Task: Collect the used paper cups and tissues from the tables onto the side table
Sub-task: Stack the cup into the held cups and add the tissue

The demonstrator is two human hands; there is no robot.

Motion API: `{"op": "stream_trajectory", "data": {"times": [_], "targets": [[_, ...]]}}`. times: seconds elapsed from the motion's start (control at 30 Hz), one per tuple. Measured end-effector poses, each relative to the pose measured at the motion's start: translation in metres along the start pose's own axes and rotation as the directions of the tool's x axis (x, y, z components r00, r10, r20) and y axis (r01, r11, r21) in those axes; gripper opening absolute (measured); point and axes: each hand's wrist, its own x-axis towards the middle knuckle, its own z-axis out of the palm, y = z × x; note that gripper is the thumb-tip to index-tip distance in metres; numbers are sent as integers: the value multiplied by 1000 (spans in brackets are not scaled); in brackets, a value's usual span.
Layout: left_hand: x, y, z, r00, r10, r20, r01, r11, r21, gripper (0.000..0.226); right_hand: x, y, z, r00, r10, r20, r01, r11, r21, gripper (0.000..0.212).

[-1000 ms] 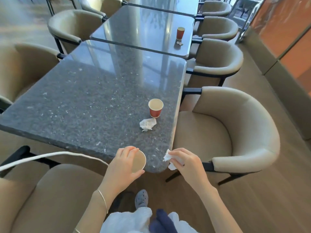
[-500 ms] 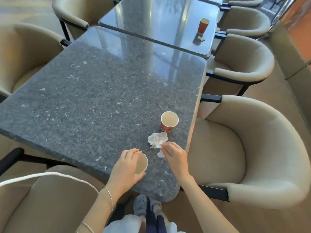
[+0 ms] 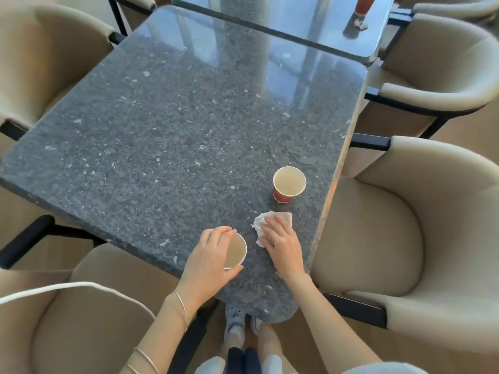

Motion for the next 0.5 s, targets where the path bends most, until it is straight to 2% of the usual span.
{"op": "stream_trajectory", "data": {"times": [0.27,0.37,0.5], "targets": [[5,28,1,999,37,25,-37,999,-22,71,-46,18,-32,993,120,-10,-120,993,-1,20],[15,45,-10,994,98,-42,-99,995,-33,70,-48,20,-50,983,181,-29,-179,983,49,20],[38,72,-35,974,165,-158,-174,984,-47,70,-42,16,-85,973,192,-125,-177,976,123,23]]}}
